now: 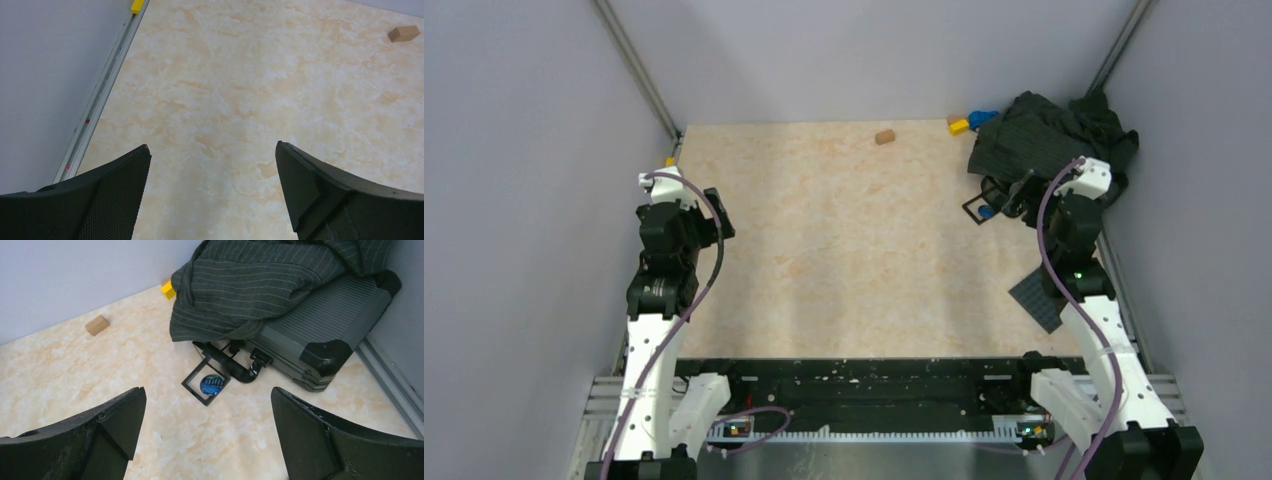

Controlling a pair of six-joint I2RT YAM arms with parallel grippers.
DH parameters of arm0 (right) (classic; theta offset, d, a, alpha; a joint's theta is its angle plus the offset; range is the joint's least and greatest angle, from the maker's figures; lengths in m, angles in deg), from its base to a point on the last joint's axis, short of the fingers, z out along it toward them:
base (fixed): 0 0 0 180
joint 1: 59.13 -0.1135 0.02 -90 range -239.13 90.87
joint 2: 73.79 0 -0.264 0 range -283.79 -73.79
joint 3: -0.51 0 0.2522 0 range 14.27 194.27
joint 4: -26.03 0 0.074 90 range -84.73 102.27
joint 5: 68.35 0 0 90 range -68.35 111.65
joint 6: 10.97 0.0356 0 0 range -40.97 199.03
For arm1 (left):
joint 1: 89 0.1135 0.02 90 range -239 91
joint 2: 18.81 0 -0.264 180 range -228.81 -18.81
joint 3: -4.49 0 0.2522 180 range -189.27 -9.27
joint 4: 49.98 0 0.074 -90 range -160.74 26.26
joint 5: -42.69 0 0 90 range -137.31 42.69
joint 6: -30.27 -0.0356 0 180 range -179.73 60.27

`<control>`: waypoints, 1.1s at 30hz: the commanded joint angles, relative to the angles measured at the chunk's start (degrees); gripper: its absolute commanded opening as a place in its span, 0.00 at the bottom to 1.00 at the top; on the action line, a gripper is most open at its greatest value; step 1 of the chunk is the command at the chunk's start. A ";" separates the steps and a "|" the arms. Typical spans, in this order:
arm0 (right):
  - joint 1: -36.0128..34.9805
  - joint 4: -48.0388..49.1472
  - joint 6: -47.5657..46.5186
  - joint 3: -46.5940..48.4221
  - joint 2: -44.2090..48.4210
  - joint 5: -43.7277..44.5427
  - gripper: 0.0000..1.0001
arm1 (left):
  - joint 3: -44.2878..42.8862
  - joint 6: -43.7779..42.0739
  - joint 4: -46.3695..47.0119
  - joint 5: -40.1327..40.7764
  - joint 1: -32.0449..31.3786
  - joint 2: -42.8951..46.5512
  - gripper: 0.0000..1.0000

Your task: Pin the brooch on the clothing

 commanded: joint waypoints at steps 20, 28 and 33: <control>5.83 -6.84 1.73 18.07 -25.98 2.65 0.98 | -7.53 2.32 1.65 -19.25 -3.17 -12.58 0.98; 12.54 0.16 1.33 19.87 -35.11 6.98 0.99 | -6.43 1.33 1.61 -17.86 -3.12 -10.95 0.98; 15.51 -0.27 -2.03 29.08 -44.09 -1.55 0.99 | -7.18 1.33 0.51 -18.98 -3.16 -11.95 0.98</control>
